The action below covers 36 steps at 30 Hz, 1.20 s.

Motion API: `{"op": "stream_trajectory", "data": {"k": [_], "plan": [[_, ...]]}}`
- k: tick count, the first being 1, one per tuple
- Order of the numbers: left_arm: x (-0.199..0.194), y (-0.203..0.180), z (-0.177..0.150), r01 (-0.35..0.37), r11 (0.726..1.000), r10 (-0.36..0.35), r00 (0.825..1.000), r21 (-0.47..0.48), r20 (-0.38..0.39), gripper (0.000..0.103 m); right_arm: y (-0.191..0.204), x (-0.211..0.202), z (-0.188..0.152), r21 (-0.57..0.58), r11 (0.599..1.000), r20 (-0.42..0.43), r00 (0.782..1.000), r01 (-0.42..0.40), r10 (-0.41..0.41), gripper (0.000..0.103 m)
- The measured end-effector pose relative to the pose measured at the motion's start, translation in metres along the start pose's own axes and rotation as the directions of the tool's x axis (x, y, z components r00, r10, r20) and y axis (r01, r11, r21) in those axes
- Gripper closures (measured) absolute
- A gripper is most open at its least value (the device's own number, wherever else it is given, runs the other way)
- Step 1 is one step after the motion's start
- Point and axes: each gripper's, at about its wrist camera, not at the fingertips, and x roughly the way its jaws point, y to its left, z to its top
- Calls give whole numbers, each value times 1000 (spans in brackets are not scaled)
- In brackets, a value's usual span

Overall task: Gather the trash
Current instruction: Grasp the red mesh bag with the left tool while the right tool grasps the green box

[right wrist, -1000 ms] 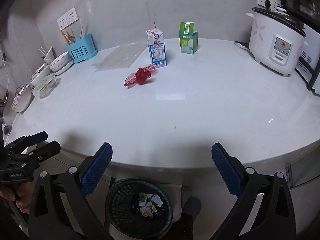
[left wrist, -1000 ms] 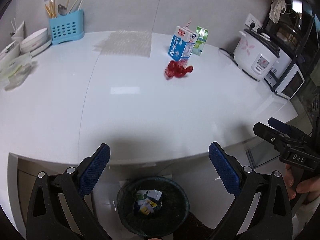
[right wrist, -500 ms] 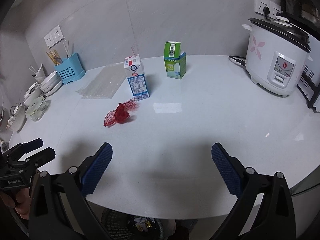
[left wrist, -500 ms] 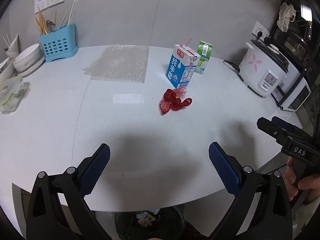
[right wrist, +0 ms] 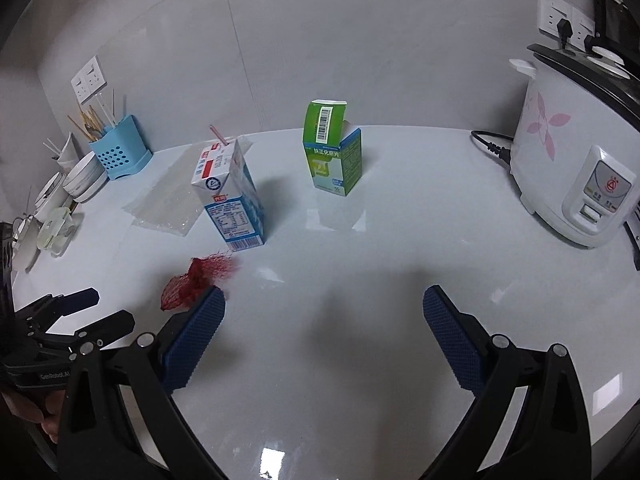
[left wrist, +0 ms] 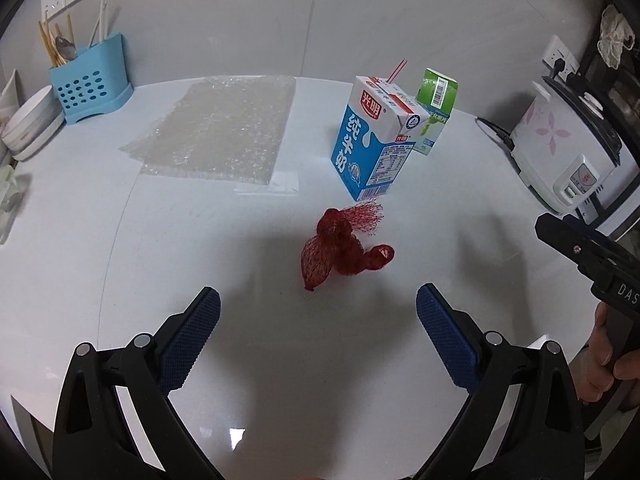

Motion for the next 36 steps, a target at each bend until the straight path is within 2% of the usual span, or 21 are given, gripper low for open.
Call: {"op": "stream_trajectory", "data": {"k": [12, 20, 26, 29, 32, 36], "plan": [[64, -18, 29, -57, 998, 54, 995, -34, -83, 11, -20, 60, 55, 6, 1000, -27, 1000, -12, 12, 8], [91, -21, 38, -97, 992, 87, 988, -77, -126, 14, -24, 111, 93, 0, 1000, -37, 999, -22, 22, 8], [101, -28, 41, -125, 989, 114, 984, -74, -137, 22, -20, 141, 109, 23, 999, -61, 998, -22, 23, 8], [101, -31, 43, -137, 988, 126, 982, -72, -138, 32, -18, 151, 115, 35, 999, -67, 998, -13, 15, 8], [98, -34, 44, -133, 989, 122, 983, -71, -140, 48, -17, 156, 119, 70, 998, -63, 998, 2, 3, 8], [95, -35, 45, -138, 987, 125, 980, -78, -156, 76, -15, 162, 121, 97, 995, -71, 997, 19, -12, 8]]}}
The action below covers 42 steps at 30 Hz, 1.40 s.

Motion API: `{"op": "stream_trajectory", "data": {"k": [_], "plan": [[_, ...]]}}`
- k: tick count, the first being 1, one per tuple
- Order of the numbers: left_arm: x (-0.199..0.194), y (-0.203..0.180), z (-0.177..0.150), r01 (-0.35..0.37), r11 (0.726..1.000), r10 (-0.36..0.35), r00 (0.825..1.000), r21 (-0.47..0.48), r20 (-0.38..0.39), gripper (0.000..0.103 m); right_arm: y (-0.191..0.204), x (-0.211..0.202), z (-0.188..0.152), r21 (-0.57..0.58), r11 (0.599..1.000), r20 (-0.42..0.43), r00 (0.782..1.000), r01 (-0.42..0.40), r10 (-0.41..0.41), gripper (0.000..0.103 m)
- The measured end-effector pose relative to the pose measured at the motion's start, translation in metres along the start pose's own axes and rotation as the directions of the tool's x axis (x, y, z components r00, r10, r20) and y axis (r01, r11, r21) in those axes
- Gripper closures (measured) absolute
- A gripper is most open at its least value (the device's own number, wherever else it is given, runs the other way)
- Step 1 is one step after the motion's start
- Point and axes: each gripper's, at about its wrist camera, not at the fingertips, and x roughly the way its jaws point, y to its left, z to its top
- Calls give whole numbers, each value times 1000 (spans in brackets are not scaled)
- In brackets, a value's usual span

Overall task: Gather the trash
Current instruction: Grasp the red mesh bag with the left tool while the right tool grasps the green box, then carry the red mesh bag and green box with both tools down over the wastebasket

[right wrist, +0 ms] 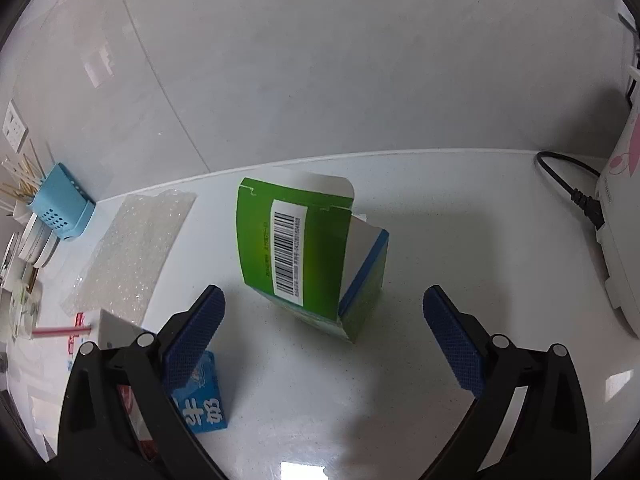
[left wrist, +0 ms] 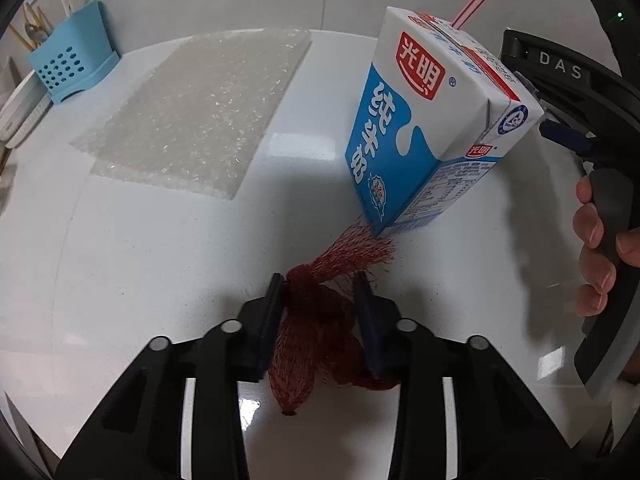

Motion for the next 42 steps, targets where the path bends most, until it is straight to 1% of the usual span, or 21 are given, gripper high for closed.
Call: {"op": "stream_trajectory", "data": {"k": [1, 3, 4, 6, 7, 8, 9, 12, 15, 24, 29, 42], "plan": [[-1, 0, 1, 3, 1000, -3, 1000, -1, 0, 84, 0, 2, 1, 9, 1000, -2, 1000, -2, 2, 9], [-2, 3, 3, -5, 1000, 5, 1000, 7, 12, 90, -1, 4, 3, 22, 1000, -6, 1000, -7, 7, 18], [-4, 3, 2, -1, 1000, 1, 1000, 10, 18, 91, -1, 4, 4, 24, 1000, -9, 1000, -6, 6, 20], [-3, 9, 7, 4, 1000, -4, 1000, 12, 23, 92, -3, 4, 5, 30, 999, -18, 1000, -18, 19, 30], [-4, 9, 7, 9, 1000, -9, 1000, 12, 27, 93, -3, 4, 5, 29, 999, -19, 1000, -19, 20, 33], [-5, 9, 7, 12, 1000, -12, 999, 13, 31, 93, -3, 4, 5, 27, 1000, -20, 1000, -15, 15, 40], [-5, 11, 9, 14, 1000, -14, 999, 14, 34, 93, -3, 5, 5, 26, 1000, -23, 1000, -15, 16, 44], [-10, 11, 9, 23, 999, -24, 998, 25, 54, 94, -7, 2, 5, 29, 999, -19, 1000, -23, 23, 49], [-11, 12, 9, 32, 999, -33, 998, 26, 58, 94, -10, -3, 4, 21, 999, -7, 1000, -27, 27, 52], [-16, 16, 1, 50, 997, -53, 997, 52, 63, 94, -21, -26, -8, 23, 1000, 11, 1000, -16, 16, 52], [-20, 23, -6, 58, 997, -61, 996, 58, 63, 94, -8, -35, -14, 17, 1000, 28, 1000, -9, 8, 52], [-41, 38, -28, 92, 990, -101, 992, 103, 76, 94, 14, -77, -47, 16, 1000, 57, 998, 5, -6, 52]]}}
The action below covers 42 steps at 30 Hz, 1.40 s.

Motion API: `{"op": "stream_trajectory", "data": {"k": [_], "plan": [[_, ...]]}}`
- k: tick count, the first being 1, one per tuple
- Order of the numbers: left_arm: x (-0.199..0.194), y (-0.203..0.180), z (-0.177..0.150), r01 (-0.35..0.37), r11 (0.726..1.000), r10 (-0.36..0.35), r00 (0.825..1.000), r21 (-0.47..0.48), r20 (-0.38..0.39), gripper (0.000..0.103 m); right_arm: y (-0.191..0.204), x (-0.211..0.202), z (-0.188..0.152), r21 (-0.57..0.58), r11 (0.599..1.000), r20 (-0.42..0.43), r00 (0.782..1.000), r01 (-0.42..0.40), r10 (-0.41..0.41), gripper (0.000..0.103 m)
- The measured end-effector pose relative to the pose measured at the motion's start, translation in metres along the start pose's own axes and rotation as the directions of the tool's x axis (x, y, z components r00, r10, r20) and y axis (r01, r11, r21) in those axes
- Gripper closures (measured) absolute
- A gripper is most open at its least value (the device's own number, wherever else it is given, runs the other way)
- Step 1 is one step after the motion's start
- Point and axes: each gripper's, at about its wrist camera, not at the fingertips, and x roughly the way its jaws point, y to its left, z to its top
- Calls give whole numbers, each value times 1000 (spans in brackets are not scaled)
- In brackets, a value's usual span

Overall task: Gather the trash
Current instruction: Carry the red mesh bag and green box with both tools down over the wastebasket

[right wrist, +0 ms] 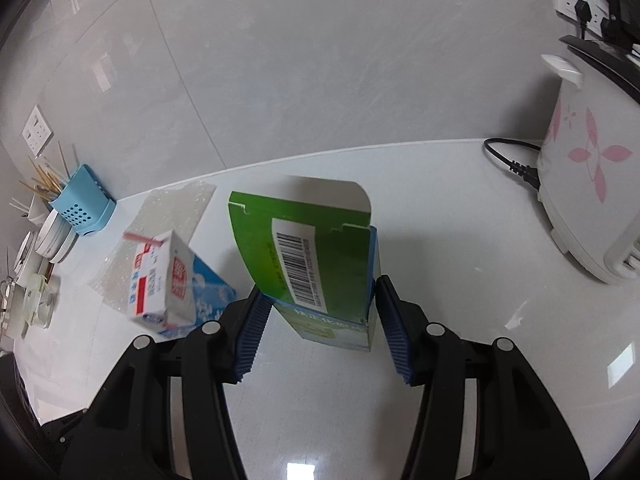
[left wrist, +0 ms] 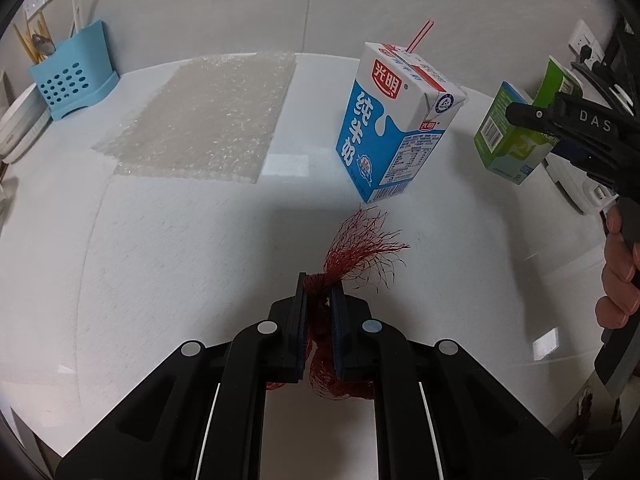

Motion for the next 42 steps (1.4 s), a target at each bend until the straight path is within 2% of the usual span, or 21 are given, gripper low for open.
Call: {"op": "stream_trajectory", "data": {"k": [11, 21, 42], "plan": [[-19, 4, -20, 38, 998, -38, 999, 47, 12, 94, -5, -57, -45, -2, 1000, 30, 999, 15, -15, 52], [-41, 8, -51, 61, 994, -63, 998, 86, 16, 94, 4, -98, -87, 29, 999, 58, 997, 41, -43, 52], [-117, 35, -133, 72, 987, -81, 995, 146, 58, 94, 61, -186, -190, -16, 1000, 98, 995, -8, 10, 53]]}}
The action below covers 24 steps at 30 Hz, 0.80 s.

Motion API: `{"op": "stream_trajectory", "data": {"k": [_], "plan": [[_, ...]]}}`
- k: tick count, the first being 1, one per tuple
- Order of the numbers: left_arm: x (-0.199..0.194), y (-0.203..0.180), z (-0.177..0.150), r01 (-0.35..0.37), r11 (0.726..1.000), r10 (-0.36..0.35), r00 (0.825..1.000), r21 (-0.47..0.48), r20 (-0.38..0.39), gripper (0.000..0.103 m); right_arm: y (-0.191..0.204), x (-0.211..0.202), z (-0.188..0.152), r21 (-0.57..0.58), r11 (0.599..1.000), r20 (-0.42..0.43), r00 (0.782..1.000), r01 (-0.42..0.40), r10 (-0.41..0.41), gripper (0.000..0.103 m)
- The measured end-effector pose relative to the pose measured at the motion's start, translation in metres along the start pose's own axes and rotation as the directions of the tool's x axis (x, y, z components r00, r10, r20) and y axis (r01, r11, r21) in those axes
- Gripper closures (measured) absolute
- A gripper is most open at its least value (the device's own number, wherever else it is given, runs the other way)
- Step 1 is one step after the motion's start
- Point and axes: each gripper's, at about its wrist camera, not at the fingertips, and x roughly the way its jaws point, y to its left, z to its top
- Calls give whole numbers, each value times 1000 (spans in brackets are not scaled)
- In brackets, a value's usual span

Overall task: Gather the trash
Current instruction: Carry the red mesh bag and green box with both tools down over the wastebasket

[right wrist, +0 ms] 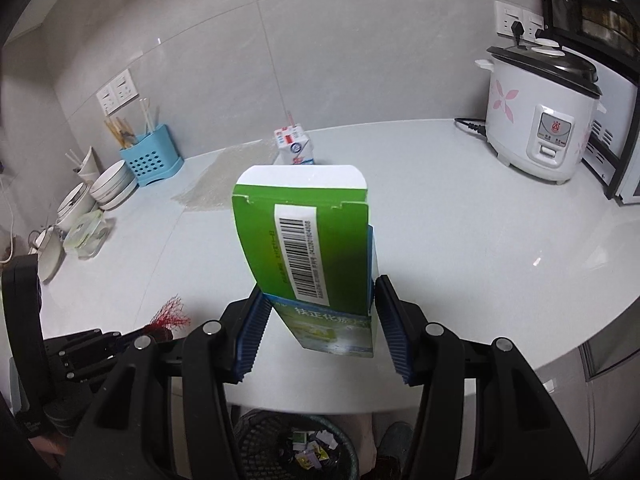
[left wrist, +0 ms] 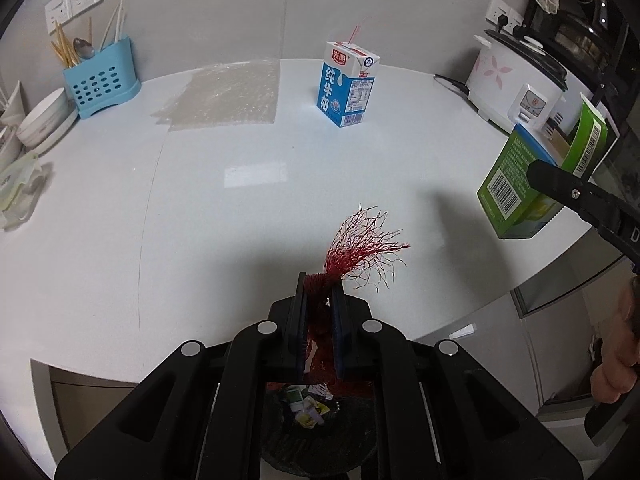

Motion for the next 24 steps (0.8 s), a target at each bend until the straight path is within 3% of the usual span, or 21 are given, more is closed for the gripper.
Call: {"op": "stream_trajectory", "data": {"k": [12, 24], "plan": [[-23, 8, -65, 23, 1000, -23, 999, 2, -37, 94, 20, -27, -60, -53, 996, -60, 996, -66, 62, 53], [-16, 10, -124, 25, 1000, -23, 993, 14, -118, 94, 29, -26, -124, -120, 981, -157, 979, -150, 130, 53]]}}
